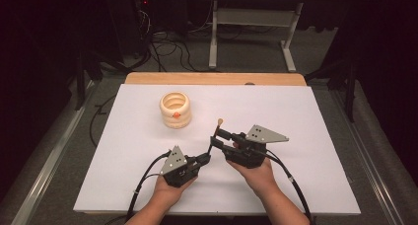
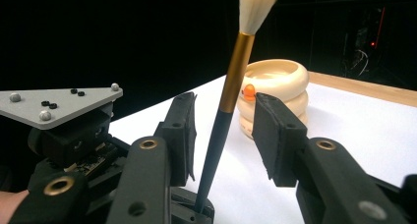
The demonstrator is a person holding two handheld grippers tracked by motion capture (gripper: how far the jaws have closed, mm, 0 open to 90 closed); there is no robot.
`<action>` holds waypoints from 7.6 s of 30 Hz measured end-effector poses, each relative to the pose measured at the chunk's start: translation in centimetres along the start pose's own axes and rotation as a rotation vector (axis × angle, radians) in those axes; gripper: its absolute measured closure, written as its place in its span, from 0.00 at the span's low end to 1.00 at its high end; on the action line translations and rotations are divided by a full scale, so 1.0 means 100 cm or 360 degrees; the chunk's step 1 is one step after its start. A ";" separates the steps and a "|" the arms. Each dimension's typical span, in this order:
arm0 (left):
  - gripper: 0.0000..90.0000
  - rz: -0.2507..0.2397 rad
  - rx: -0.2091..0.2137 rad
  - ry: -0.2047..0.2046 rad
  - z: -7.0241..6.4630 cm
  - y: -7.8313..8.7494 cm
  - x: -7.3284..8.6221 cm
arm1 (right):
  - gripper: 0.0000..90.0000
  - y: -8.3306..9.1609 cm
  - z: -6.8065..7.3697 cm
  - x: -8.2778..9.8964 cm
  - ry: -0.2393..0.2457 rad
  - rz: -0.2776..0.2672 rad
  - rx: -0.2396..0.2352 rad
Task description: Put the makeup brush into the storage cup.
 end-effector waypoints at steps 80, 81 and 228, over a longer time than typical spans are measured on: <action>0.65 0.0015 0.0010 -0.0056 -0.008 0.003 -0.024 | 0.96 -0.003 0.008 0.010 0.0059 0.0075 -0.0048; 0.65 0.0015 0.0011 -0.0051 -0.008 0.003 -0.024 | 0.96 -0.003 0.009 0.011 0.0067 0.0085 -0.0046; 0.92 -0.0127 -0.0236 0.0081 0.038 0.052 -0.047 | 0.01 0.065 -0.041 0.039 0.0147 0.0153 0.0319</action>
Point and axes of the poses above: each handheld gripper's, and its own axes: y roughly backward along the jaws, x roughly out of its underside, z roughly to its left, the point moved 2 cm from there along -y, roughly forward along the jaws, and after that the axes turned 4 degrees about -z, right-handed, at the moved point
